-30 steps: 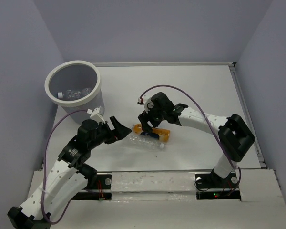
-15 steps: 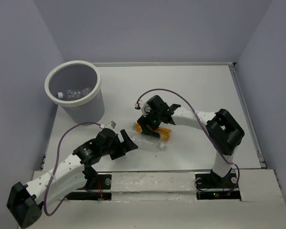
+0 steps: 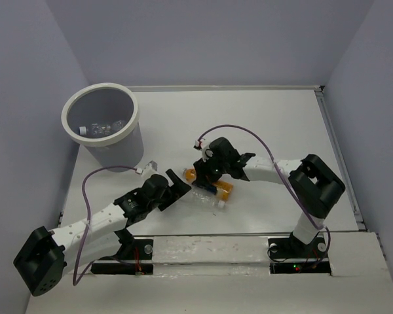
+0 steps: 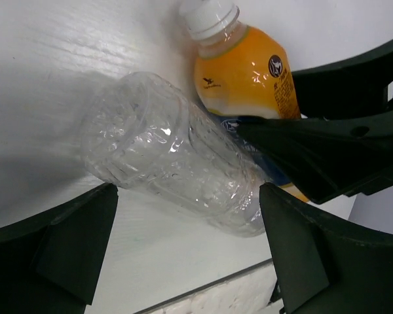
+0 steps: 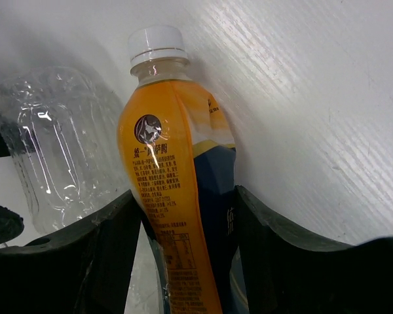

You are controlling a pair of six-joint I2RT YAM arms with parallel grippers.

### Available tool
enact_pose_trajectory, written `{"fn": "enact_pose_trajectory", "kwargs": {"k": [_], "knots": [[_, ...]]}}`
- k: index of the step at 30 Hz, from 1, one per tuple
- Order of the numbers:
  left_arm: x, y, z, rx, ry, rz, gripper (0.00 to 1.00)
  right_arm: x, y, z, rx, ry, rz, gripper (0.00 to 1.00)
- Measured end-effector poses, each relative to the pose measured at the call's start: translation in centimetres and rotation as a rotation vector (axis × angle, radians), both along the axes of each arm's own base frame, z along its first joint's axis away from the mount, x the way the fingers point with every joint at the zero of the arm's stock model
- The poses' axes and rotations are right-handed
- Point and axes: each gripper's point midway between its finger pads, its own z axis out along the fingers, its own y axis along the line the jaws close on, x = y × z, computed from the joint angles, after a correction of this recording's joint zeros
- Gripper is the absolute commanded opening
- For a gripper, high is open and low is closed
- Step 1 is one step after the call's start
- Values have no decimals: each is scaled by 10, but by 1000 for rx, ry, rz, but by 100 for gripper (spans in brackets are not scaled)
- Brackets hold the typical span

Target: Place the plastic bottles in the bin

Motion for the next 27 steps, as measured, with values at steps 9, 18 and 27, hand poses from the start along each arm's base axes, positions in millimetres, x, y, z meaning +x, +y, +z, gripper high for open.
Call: {"fn": "enact_pose_trajectory", "kwargs": {"k": [9, 18, 27], "knots": [[12, 6, -19, 23, -15, 73, 99, -10, 0, 1, 99, 89, -139, 31], [29, 4, -23, 71, -50, 100, 76, -26, 3, 0, 145, 124, -183, 26], [42, 15, -6, 131, -143, 124, 45, -20, -21, 19, 163, 47, -316, 25]]}}
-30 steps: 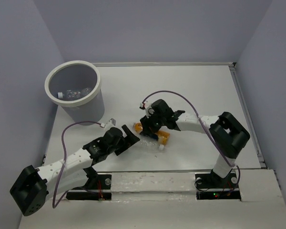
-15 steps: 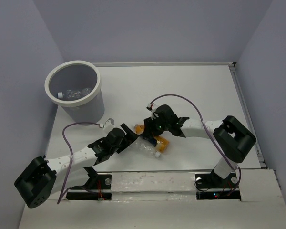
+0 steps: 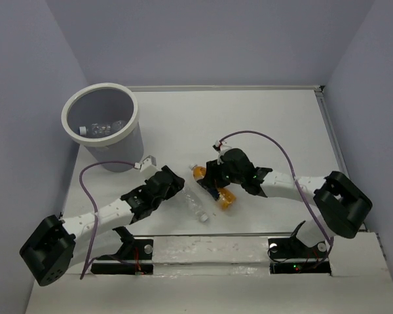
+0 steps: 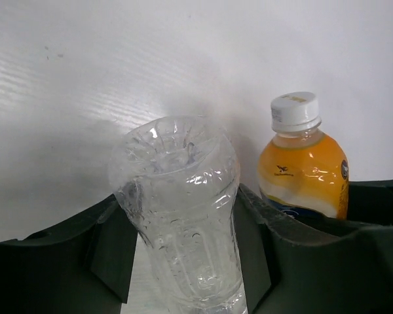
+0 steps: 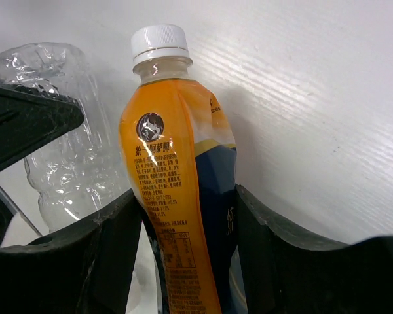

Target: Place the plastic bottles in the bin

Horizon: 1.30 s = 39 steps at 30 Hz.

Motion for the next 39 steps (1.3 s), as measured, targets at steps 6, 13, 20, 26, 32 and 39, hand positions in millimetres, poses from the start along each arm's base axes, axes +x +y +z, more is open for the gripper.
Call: {"fn": "enact_pose_trajectory", "kwargs": {"k": [6, 13, 20, 26, 32, 39], "knots": [[11, 11, 60, 12, -157, 12, 37, 9, -13, 54, 83, -133, -81, 25], [35, 25, 205, 67, -399, 62, 38, 1, -31, 113, 199, -257, -119, 25], [42, 84, 388, 140, -696, 274, 40, -8, -41, 143, 270, -317, -123, 26], [47, 181, 453, 332, -767, 602, 40, -16, -43, 137, 266, -298, -98, 26], [79, 257, 441, 538, -656, 812, 42, -23, -44, 149, 297, -316, -76, 26], [128, 281, 373, 685, -464, 798, 70, -29, -43, 148, 304, -312, -55, 26]]}}
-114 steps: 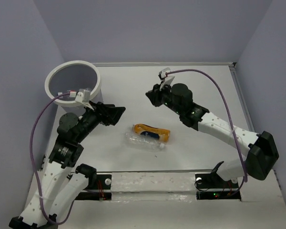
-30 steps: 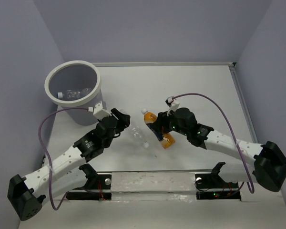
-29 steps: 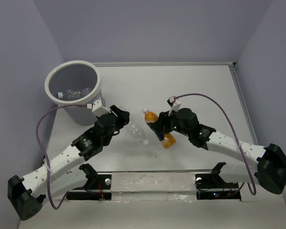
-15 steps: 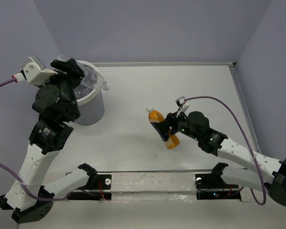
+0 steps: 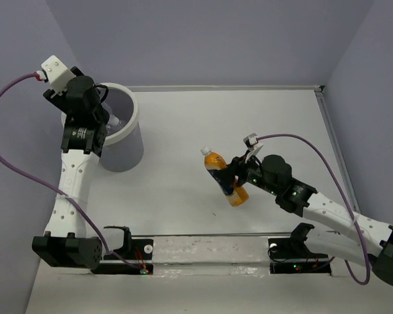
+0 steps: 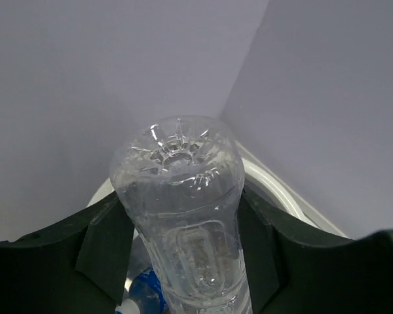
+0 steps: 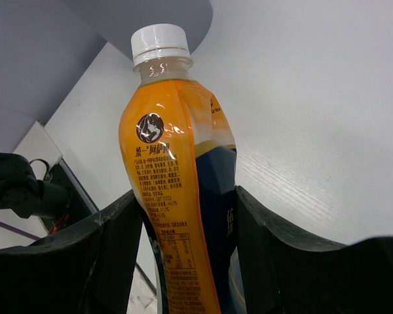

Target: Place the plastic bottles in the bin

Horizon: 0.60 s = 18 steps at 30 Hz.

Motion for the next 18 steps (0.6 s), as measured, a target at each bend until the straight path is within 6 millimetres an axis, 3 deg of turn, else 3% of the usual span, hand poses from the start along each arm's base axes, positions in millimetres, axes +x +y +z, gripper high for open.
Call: {"fn": "enact_pose_trajectory", "kwargs": {"k": [4, 9, 14, 18], "knots": [[9, -11, -31, -19, 57, -68, 79, 1, 5, -10, -21, 23, 13, 26], [-1, -37, -35, -71, 20, -235, 81, 9, 15, -9, -30, 33, 18, 26], [-54, -74, -2, -100, -143, -482, 82, 28, 37, 19, 7, -9, 23, 26], [-96, -94, 23, -80, -254, -619, 82, 57, 70, 62, 51, -87, 36, 26]]}}
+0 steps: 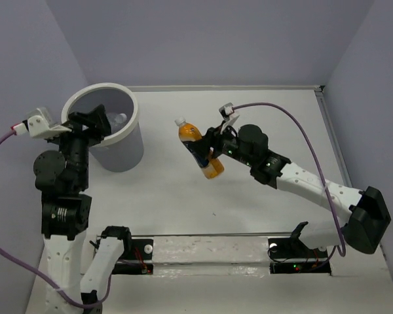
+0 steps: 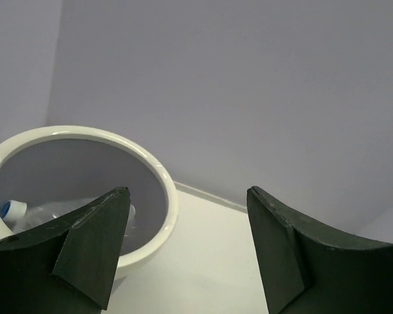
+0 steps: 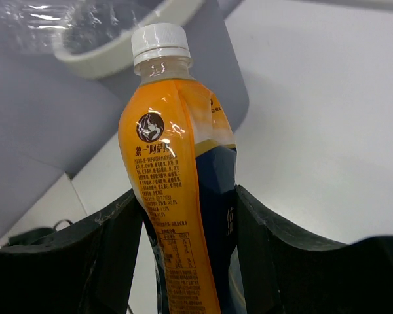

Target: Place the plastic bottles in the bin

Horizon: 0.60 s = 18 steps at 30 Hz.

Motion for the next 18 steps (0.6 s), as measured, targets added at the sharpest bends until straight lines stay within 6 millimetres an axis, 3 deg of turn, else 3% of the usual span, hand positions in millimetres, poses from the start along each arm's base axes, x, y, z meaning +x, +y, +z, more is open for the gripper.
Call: {"fn": "enact_pose_trajectory", "kwargs": {"k": [2, 5, 9, 14, 18], "knots": [[-26, -6, 9, 2, -60, -45, 83, 10, 14, 23, 31, -36, 14, 25], [-51, -13, 13, 7, -118, -94, 84, 27, 40, 76, 117, -123, 41, 25], [-64, -25, 9, 14, -127, -163, 84, 54, 80, 143, 238, -239, 82, 25], [-65, -35, 4, 10, -106, -209, 86, 80, 128, 196, 388, -352, 136, 25], [-68, -39, 7, 4, -116, -232, 87, 102, 172, 202, 465, -424, 166, 25]]}}
